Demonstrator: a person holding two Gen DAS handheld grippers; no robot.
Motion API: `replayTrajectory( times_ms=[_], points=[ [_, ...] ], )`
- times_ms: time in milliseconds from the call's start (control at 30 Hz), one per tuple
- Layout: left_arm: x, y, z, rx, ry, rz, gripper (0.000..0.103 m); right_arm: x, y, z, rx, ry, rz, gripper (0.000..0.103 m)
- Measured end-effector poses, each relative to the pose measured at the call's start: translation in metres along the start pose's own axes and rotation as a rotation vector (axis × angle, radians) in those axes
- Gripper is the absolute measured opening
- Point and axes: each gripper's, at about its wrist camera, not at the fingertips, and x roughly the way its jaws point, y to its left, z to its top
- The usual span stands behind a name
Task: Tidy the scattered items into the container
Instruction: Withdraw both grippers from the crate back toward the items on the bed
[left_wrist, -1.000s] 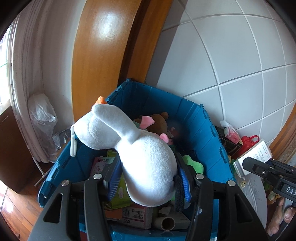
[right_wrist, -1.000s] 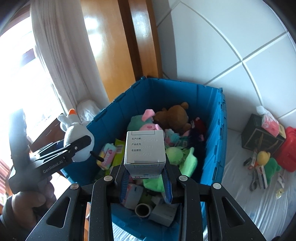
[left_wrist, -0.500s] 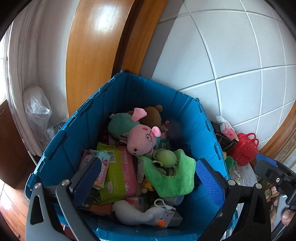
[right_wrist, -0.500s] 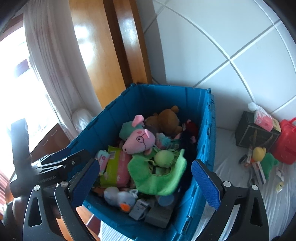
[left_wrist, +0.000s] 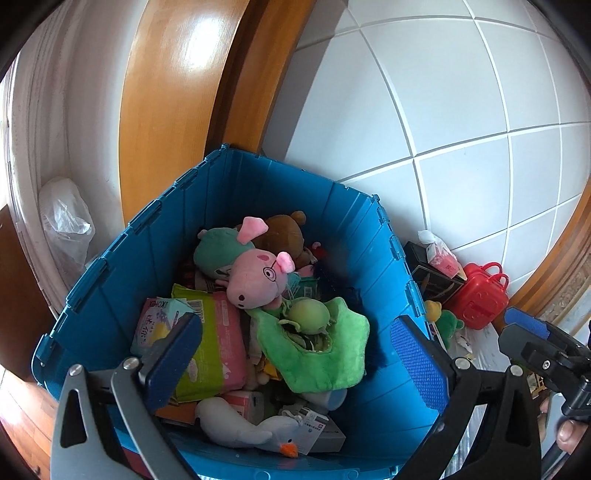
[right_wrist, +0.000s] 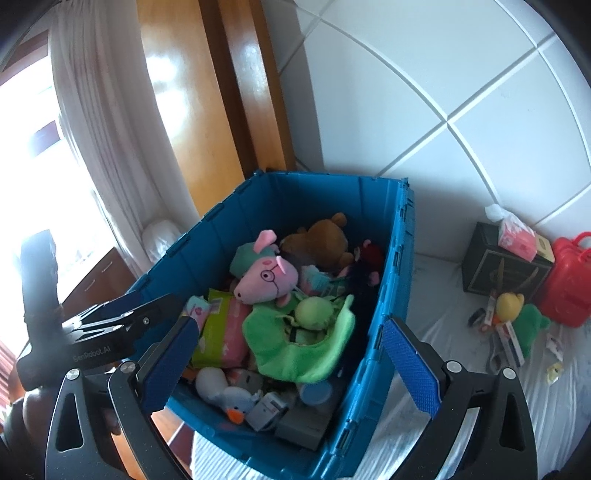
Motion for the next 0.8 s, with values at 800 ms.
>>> replayTrajectory(
  times_ms=[800],
  points=[
    [-0.003,-0.086,-0.018,0.093,-0.003,-0.036,0.103,-0.045,-0.068,-0.023,0.068,-0.039,-0.024,0.101]
  ],
)
